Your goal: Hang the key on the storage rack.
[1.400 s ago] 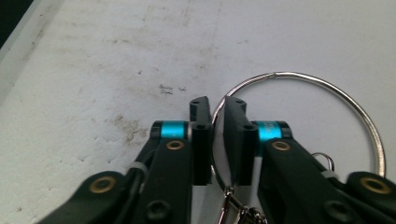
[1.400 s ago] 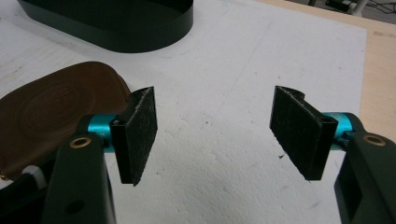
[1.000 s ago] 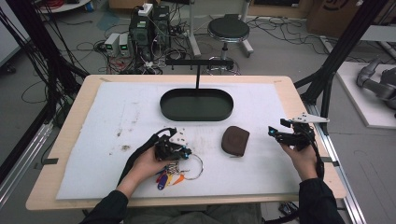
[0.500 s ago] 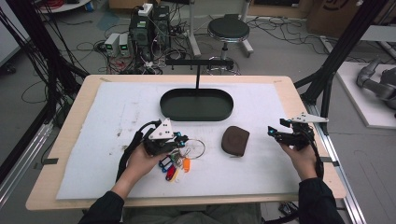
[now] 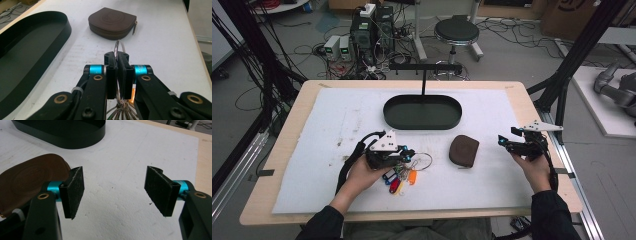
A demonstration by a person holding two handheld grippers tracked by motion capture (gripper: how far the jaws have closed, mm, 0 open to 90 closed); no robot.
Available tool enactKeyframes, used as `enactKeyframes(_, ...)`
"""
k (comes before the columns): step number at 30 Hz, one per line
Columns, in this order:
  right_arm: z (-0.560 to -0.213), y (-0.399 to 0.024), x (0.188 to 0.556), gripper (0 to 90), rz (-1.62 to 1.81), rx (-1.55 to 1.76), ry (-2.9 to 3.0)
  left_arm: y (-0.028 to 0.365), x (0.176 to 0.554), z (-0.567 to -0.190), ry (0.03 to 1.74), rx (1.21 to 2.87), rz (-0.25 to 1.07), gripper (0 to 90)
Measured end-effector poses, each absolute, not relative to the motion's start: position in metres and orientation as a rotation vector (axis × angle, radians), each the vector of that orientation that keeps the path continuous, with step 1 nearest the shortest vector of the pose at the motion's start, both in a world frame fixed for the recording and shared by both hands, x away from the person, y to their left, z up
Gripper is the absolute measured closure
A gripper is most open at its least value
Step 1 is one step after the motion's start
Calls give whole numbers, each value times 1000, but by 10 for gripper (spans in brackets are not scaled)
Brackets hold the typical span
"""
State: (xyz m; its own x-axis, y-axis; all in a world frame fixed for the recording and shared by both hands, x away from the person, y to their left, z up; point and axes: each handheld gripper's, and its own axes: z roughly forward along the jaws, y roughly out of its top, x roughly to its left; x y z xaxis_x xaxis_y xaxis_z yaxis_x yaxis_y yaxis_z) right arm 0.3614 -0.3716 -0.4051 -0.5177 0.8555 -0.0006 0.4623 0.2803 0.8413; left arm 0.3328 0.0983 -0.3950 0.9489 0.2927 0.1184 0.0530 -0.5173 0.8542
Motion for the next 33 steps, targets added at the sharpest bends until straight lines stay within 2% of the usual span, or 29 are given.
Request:
enactKeyframes(6, -405, -372, 361, 328, 1143, 1181, 2100, 98, 337, -400, 262, 2145, 263, 838)
enactKeyframes(15, -405, -372, 362, 328, 1145, 1181, 2102, 98, 336, -400, 241, 2148, 257, 862)
enactKeyframes(26, -406, -372, 363, 328, 1143, 1177, 2102, 110, 333, -382, 245, 2034, 290, 864)
enactKeyframes(33, -406, -371, 363, 329, 1143, 1178, 2104, 123, 329, -364, 239, 1935, 365, 864)
